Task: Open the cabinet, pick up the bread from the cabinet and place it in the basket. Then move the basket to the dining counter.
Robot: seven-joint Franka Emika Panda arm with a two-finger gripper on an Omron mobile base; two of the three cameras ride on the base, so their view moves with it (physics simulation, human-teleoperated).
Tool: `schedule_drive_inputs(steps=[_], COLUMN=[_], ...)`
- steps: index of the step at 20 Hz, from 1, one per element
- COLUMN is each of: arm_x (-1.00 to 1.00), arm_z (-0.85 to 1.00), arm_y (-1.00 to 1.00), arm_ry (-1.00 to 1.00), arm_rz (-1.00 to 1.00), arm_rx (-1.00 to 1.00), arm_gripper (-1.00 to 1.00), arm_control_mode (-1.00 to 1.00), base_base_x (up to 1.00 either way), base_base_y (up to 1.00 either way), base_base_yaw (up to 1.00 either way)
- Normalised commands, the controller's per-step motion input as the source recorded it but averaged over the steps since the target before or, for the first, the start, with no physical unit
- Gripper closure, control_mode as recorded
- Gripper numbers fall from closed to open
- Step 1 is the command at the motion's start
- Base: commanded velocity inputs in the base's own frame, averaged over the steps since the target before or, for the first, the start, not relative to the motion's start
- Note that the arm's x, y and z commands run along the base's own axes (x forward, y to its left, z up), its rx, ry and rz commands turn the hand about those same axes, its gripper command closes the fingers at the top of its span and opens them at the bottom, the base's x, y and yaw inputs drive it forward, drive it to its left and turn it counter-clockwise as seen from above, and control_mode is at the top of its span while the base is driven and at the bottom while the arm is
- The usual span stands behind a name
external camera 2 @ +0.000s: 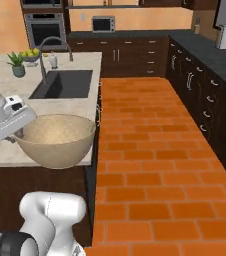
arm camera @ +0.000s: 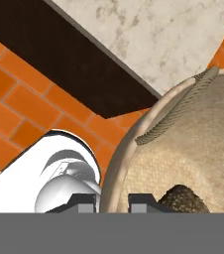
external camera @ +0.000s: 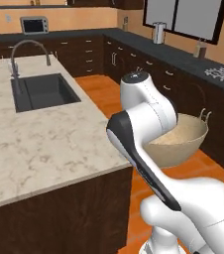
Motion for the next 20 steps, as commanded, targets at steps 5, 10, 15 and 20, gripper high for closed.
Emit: schedule_drive_inputs(steps=[5, 10, 15, 20], arm_x=[0.00, 0.00, 0.00, 0.00], arm_z=[0.00, 0.00, 0.00, 0.00], arm_y=[0.00, 0.00, 0.00, 0.00], arm_ry=[0.00, 0.00, 0.00, 0.00], arm_rz=[0.00, 0.00, 0.00, 0.00], arm_rx=[0.00, 0.00, 0.00, 0.00], arm_gripper=[1.00, 1.00, 1.00, 1.00], arm_control_mode=[1.00, 1.00, 1.00, 1.00], base_base_x=[0.05, 0.33, 0.41, 0.39], base_base_y=[0.95, 1.00, 0.64, 0.47], base_base_yaw=[0.09, 0.01, 0.02, 0.06])
